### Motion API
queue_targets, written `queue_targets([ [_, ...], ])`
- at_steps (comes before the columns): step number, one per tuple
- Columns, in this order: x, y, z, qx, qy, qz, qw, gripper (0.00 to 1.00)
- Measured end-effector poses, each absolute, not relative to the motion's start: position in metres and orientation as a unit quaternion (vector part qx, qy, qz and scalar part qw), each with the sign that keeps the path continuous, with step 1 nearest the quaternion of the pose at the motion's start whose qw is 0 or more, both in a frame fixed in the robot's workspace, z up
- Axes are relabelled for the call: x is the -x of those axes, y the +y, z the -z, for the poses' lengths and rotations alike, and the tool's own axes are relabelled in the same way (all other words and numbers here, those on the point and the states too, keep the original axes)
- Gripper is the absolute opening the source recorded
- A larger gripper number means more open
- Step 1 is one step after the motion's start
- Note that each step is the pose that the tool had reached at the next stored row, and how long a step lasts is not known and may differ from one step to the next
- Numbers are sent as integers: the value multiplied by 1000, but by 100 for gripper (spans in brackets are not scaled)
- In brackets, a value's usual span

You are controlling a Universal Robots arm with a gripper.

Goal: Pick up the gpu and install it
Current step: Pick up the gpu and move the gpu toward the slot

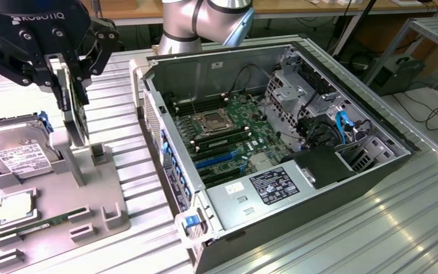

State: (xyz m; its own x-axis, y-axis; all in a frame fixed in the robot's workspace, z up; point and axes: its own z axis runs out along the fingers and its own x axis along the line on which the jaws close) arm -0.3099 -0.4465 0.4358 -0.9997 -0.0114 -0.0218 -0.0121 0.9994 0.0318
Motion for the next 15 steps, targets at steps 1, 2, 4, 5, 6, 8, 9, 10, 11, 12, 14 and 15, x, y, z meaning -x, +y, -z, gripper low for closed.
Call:
queue_targets([
  [1, 310, -447, -436, 6, 1000, -15, 11, 27],
  [2, 310, -447, -438, 6, 1000, -14, 11, 27],
  [4, 310, -447, -440, 6, 1000, -14, 11, 27],
  [5, 310, -447, -441, 6, 1000, -14, 11, 27],
  [6, 310, -446, -443, 6, 1000, -14, 11, 27],
  [8, 310, -447, -447, 6, 1000, -14, 11, 27],
  [9, 310, -447, -448, 6, 1000, -14, 11, 27],
  [10, 310, -446, -448, 6, 1000, -14, 11, 27],
  [11, 310, -446, -448, 6, 1000, -14, 11, 27],
  [12, 310, -446, -448, 6, 1000, -14, 11, 27],
  [14, 310, -446, -448, 6, 1000, -14, 11, 27],
  [15, 310, -446, -448, 6, 1000, -14, 11, 27],
])
